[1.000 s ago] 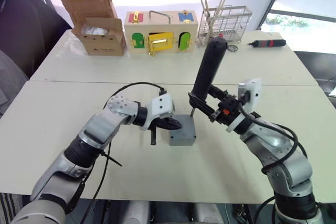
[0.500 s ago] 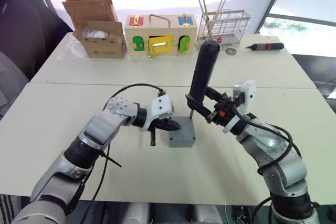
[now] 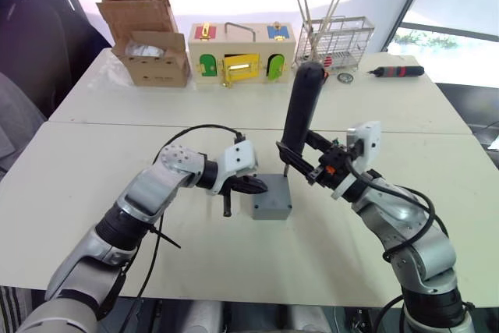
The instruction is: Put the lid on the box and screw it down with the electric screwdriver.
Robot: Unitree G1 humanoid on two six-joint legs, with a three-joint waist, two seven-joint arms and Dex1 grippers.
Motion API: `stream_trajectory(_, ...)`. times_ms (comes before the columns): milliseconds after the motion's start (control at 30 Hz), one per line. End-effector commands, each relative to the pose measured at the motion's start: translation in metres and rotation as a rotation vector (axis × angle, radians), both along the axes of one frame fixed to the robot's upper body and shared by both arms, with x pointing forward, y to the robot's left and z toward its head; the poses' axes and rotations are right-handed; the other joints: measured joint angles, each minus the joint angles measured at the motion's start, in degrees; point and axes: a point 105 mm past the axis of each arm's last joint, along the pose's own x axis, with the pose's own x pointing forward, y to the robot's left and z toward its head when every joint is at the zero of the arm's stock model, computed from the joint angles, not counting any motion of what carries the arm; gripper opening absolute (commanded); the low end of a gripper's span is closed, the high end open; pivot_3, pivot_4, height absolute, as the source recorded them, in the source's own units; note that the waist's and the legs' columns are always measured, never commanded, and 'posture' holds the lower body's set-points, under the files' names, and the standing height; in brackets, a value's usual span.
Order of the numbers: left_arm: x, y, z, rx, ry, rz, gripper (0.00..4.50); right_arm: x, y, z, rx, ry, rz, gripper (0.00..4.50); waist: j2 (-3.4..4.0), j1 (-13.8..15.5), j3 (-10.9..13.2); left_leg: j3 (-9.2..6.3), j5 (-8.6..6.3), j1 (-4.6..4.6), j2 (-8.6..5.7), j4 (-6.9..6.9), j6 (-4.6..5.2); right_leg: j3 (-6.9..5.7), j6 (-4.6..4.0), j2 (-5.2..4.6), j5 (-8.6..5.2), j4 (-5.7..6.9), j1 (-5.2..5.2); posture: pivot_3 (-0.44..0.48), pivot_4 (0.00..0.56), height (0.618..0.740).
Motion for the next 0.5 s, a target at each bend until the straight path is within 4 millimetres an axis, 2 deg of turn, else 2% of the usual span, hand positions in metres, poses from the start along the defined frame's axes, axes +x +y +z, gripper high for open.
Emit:
stream_trajectory(33, -0.001, 0.001, -0.009, 0.037, 0.013, 0.004, 0.0, -0.002, -0.003, -0.056, -0.058, 0.237, -0.001, 1.87, -0.01, 0.0, 0.0, 0.0, 0.0, 0.0, 0.0, 0.0, 0.0, 0.0, 0.0, 0.0, 0.0, -0.01, 0.01, 0.0, 0.15, 0.735)
stream_trajectory(333, -0.001, 0.001, -0.009, 0.037, 0.01, 0.002, 0.0, -0.002, -0.004, -0.061, -0.073, 0.248, -0.012, 1.87, 0.0, 0.0, 0.0, -0.03, -0.01, 0.0, 0.0, 0.0, -0.02, 0.01, -0.04, -0.01, -0.02, -0.06, 0.03, 0.0, 0.15, 0.735)
stream_trajectory(500, -0.002, 0.001, -0.009, 0.037, 0.011, 0.0, 0.0, 0.001, -0.006, -0.051, -0.05, 0.214, -0.018, 1.87, 0.0, 0.1, 0.0, -0.04, -0.02, 0.0, 0.0, -0.01, -0.04, 0.01, -0.09, -0.03, -0.05, -0.07, 0.03, 0.0, 0.15, 0.735)
